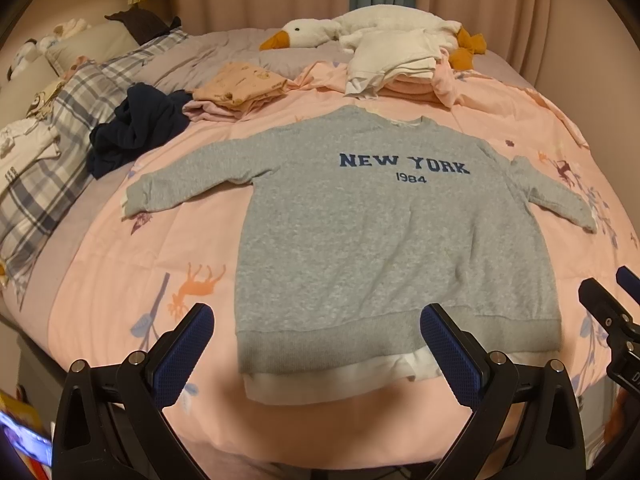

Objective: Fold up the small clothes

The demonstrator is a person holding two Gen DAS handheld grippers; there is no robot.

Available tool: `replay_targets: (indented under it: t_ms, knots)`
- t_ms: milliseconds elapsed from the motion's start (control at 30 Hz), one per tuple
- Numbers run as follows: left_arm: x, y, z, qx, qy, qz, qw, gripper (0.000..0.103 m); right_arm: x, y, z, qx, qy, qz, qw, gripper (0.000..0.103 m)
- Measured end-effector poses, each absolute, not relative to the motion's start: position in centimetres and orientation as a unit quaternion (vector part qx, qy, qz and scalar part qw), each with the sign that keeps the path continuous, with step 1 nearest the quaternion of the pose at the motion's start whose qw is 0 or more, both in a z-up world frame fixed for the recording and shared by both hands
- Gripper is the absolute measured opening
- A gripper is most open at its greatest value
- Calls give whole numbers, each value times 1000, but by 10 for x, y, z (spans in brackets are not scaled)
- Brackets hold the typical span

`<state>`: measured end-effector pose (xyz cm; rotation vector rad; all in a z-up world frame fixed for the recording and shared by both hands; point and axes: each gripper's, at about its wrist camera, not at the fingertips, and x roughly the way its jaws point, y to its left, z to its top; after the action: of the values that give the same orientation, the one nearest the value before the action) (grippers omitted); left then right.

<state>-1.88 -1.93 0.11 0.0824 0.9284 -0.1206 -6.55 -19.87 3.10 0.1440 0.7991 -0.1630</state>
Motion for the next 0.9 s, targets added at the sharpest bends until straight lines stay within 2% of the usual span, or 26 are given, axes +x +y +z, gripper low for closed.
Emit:
replay_targets:
  t_ms: [300,533,900]
  knots:
    - [-17,-19,-5,31,447,-61,892,102,-66,-205,26,93,385,-67,916,103]
    - [15,-15,-30,-29,468,-85,879,102,-62,-259,-4,223,384,-47,895,103]
    - [73,-30,-55,-125,508,-132,842,102,-60,-408,-70,430,339,-150,823,102]
